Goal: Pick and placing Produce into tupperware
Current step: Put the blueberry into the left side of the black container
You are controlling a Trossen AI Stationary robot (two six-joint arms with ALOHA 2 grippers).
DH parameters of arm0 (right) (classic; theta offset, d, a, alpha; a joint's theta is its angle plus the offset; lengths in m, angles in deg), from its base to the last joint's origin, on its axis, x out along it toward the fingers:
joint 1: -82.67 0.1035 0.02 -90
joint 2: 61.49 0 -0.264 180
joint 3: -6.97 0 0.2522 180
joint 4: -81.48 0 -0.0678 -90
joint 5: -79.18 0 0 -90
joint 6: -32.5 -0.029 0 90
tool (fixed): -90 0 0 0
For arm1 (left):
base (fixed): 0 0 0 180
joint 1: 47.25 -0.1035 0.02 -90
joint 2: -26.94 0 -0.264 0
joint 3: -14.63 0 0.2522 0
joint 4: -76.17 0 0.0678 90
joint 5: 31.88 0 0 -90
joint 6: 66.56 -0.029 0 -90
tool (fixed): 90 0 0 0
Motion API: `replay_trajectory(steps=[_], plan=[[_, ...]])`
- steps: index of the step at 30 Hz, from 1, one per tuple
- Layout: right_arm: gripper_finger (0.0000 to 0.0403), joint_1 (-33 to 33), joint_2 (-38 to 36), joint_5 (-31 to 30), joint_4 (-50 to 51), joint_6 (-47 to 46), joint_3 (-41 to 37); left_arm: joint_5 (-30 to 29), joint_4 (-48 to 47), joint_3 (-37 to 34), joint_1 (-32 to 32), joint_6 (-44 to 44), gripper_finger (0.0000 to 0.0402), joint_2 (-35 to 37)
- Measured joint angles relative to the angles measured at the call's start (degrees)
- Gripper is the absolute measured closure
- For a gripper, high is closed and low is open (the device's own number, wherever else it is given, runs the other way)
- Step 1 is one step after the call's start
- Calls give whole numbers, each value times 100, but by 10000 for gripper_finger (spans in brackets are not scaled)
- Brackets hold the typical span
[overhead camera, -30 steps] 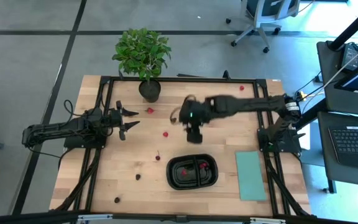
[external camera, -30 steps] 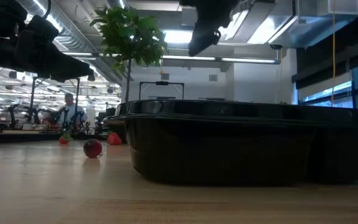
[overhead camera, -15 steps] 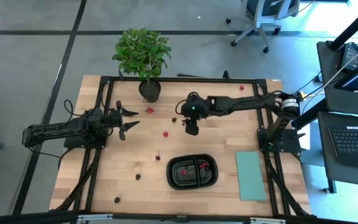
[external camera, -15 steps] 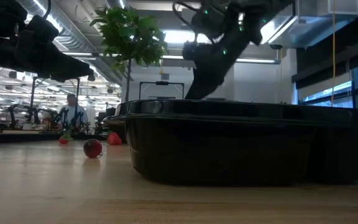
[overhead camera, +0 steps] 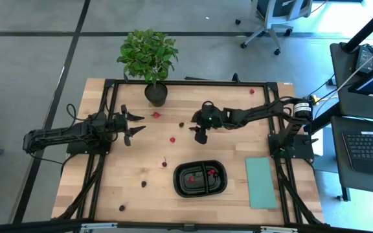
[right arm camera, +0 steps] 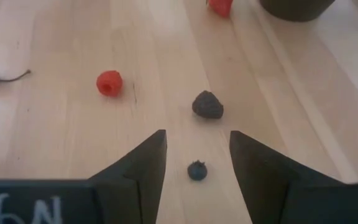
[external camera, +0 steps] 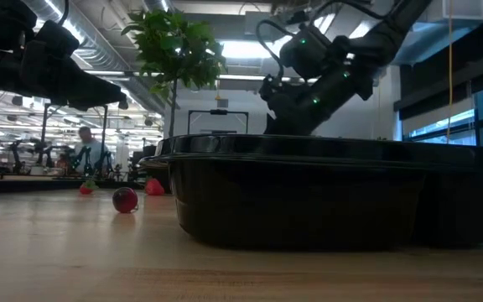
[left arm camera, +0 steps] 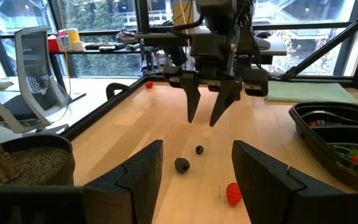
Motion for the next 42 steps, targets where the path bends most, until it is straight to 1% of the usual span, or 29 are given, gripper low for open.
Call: replay_trajectory(steps=[7,13,21,26,35,40,42], plan=[[224,0,278,-2,-368,12,-8,0,0,-1,-1,-32,215,0],[224,-7,680,-2,-422,14,-8,0,0,-1,-1,-45,215,0],[228,-9,985,-20,-420,1,-2,0,1,-2,0,-46,215,0],[258,-11,1038,-28,-409,-71,14,0,0,-2,-2,-46,215,0],[351,-13,1049,-44,-373,-114,14,0,0,-2,0,-46,215,0],[354,-13,1049,-42,-363,-117,12,0,0,-2,-1,-46,215,0],[349,-13,1050,-47,-362,-147,12,0,1,-2,-1,-46,215,0]])
